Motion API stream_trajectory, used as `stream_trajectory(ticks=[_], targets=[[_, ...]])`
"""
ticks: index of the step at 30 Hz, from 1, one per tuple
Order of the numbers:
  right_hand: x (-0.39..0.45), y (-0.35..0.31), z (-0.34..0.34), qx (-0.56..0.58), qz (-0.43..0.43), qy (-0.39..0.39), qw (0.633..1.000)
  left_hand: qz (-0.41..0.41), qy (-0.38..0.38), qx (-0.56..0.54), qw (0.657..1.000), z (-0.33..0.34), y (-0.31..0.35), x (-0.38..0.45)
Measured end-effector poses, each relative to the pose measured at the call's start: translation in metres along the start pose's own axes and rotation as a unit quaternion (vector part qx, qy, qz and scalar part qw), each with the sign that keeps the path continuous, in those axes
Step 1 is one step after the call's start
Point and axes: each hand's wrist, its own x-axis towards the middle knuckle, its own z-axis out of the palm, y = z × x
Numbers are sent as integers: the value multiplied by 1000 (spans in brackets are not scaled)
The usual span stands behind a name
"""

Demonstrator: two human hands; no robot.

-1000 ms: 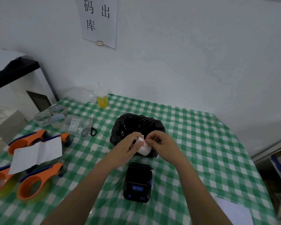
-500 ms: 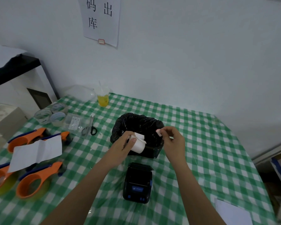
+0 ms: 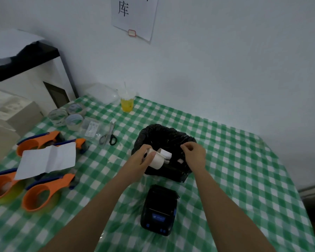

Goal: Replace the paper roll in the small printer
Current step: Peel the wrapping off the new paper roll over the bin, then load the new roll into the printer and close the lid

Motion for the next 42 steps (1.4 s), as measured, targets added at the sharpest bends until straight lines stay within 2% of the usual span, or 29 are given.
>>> stream_trajectory(ticks=[3,7,11,15,18,21,24,26,28,31,33,36,39,42], targets=[[-15,2,1,65,-18,-3,998,-15,-5,-27,1000,2,-3,2],[-53,7,-2,168,-38,-129,977,-16,-32,-71,997,9,-4,-1],[-86,7,-10,188,-69,-227,953,-18,-63,-92,994,16,6,-8],[-106,9,-13,245,-50,-196,948,-5,-70,-67,995,22,11,-17],[-118,11,-11,301,10,-163,939,-32,-64,-83,994,26,18,-22],[-126,13,-11,367,83,-147,915,-45,-83,-98,991,31,24,-32],[-132,9,-14,412,137,-128,892,18,-74,9,997,37,17,-43],[-135,7,-14,403,142,-105,898,39,-44,44,997,41,12,-47],[-140,7,-17,385,118,-102,910,46,-18,32,998,42,13,-48],[-146,14,-30,367,51,-154,916,27,-27,-19,999,33,17,-48],[-148,21,-39,292,-46,-170,940,20,-56,-50,997,23,21,-50],[-147,23,-44,159,-173,-117,965,4,-127,-109,986,13,24,-53],[-143,16,-50,92,-261,-108,955,-24,-182,-129,974,5,30,-57],[-138,13,-53,1,-323,-180,929,-77,-242,-163,953,-1,33,-60]])
